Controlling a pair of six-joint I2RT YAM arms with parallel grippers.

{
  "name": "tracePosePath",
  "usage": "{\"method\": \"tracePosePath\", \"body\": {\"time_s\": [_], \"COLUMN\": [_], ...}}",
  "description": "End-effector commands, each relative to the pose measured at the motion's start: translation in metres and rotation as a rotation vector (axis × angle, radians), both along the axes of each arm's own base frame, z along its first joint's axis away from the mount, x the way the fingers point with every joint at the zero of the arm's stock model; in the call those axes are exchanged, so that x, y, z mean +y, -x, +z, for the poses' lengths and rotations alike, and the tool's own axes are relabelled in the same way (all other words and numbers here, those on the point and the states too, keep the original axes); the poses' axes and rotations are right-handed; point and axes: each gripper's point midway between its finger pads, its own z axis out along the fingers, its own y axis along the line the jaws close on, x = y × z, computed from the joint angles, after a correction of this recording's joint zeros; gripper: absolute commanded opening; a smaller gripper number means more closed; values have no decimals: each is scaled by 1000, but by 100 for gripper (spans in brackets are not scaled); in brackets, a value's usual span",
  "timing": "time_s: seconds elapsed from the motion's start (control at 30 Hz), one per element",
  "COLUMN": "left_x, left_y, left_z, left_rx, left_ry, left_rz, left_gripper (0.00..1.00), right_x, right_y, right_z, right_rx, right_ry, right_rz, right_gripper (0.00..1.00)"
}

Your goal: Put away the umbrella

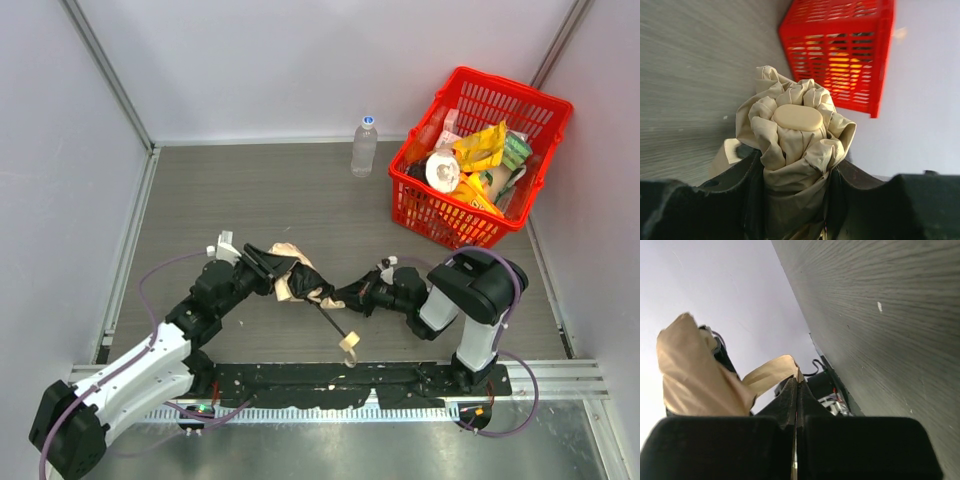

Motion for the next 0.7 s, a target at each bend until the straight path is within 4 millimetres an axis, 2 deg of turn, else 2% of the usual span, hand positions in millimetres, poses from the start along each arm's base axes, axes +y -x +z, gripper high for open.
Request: {"method": "tracePosePath", "body": {"time_s": [0.0,0.07,0.1,0.13,0.17,0.2,0.23,0.27,0.3,0.33,0.37,0.4,0.5,0.57,0.67], "left_x": [-7,-6,-5,-5,-4,-4,-3,-4,-5,-5,-5,-4,4,11,26], "left_y": [2,2,1,-1,-2,-5,-7,-8,-9,-10,-9,-10,-9,-8,-14], "left_z": [17,18,20,24,30,39,45,48,49,47,44,41,30,29,39], "left_rx": [-52,-60,-63,-78,-103,-140,-161,-179,-184,-181,-175,-163,-154,-160,-198], "left_ry": [-50,-80,-78,-61,-27,11,19,9,-12,-45,-79,-115,-217,-240,-240], "left_rz": [-74,-75,-68,-57,-44,-31,-23,-24,-32,-39,-48,-50,-46,-20,71], "left_gripper": [0,0,0,0,0,0,0,0,0,0,0,0,0,0,0], "right_x": [9,7,8,8,10,9,9,4,2,-10,-20,-37,-59,-65,-54], "right_y": [4,6,4,5,5,6,4,4,4,2,4,-3,-10,-12,-1], "right_z": [30,5,8,-5,2,-9,-4,-17,-14,-23,-26,-28,-29,-30,-36], "right_rx": [-279,-256,-311,-292,-326,-310,-339,-328,-347,-355,-352,-373,-402,-423,-458], "right_ry": [-22,103,128,194,205,280,312,437,490,635,712,842,1029,1135,1178], "right_rz": [113,149,166,190,204,230,244,299,327,380,406,430,515,560,656], "right_gripper": [1,1,1,1,1,1,1,1,1,1,1,1,1,1,1]}}
